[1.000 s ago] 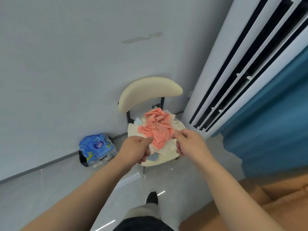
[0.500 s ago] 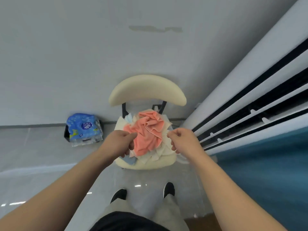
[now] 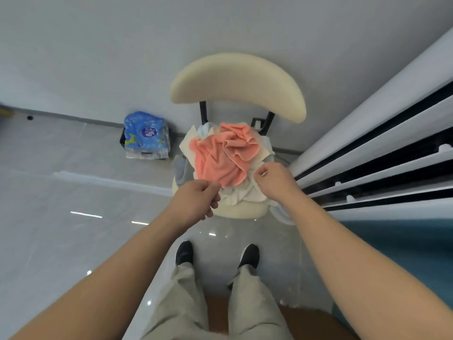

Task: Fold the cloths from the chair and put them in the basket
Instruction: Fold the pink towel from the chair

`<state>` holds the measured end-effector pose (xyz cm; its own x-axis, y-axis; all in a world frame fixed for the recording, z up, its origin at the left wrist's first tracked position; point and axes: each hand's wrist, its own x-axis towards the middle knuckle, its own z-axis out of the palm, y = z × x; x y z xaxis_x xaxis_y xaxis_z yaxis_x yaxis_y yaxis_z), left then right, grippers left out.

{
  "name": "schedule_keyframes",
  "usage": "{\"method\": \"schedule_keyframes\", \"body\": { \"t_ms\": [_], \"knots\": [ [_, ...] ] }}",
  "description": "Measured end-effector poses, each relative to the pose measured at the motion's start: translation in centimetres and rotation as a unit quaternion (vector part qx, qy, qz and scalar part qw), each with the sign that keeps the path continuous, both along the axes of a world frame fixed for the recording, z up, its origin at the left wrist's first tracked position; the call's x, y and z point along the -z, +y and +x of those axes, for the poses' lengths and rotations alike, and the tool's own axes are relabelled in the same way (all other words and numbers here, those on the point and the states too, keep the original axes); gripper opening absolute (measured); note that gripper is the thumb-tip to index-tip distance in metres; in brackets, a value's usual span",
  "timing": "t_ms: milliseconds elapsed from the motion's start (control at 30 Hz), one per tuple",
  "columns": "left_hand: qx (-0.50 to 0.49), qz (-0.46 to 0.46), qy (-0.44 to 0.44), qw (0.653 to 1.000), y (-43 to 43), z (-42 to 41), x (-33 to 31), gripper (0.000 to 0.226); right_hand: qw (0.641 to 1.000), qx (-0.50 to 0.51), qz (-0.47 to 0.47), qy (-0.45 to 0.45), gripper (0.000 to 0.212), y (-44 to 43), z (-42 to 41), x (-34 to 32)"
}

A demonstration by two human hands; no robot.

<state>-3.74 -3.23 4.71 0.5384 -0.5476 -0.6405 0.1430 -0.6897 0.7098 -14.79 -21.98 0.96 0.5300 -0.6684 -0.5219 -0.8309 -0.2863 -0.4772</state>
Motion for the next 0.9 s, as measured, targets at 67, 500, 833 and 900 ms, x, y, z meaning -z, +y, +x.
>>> {"method": "schedule_keyframes", "body": {
  "t_ms": [67,500,833,900],
  "knots": [
    [0.005,-0.01,-0.008,1.0,-0.5,-0.6,3.1,0.038,1.0,-0.003,-0.024,0.008,0.028,-0.2,-0.2,2.9],
    [0.085,-0.147,-0.276,0.946,-1.0,-4.0,21.2,0.036,0.975,0.003,-0.2,-0.094,0.017,1.3,-4.4,21.6],
    [0.223,-0.119,-0.505,0.825,4.8,-9.1,20.8,0.026,0.967,-0.022,-0.22,-0.13,0.025,7.0,-11.4,18.7],
    [0.223,-0.121,-0.51,0.822,4.8,-8.9,20.9,0.022,0.966,-0.025,-0.223,-0.131,0.027,7.4,-10.7,18.5]
  ]
}}
